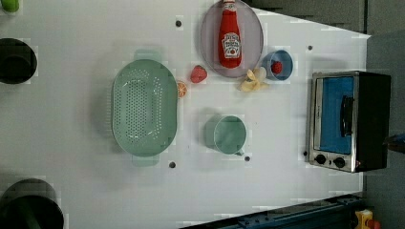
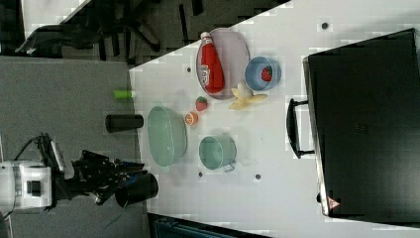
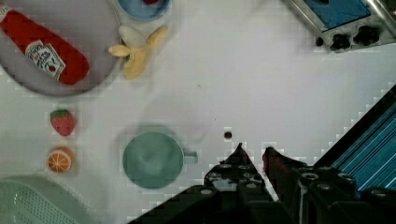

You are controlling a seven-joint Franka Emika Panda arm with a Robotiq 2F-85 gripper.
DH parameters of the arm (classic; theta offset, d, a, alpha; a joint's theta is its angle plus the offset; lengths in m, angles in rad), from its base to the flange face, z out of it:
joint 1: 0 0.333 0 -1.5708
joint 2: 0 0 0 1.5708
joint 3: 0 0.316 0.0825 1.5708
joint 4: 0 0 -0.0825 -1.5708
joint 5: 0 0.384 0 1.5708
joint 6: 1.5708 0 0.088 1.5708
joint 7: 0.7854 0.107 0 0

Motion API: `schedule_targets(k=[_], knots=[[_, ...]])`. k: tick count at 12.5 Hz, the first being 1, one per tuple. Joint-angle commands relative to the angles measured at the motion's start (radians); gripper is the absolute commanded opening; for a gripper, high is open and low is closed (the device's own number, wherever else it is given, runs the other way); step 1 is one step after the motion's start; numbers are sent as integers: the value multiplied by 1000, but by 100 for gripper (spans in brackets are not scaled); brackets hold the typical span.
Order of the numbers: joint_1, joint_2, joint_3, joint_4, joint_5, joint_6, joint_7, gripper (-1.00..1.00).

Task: Flap open oven.

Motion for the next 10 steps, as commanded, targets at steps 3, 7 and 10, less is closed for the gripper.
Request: schedule_targets(k=[3, 7, 10], knots=[[-22, 32, -78, -103, -8, 78, -266, -65], [-37, 62, -153, -205, -74, 272, -558, -65], [-50, 96, -221, -263, -109, 451, -758, -65]])
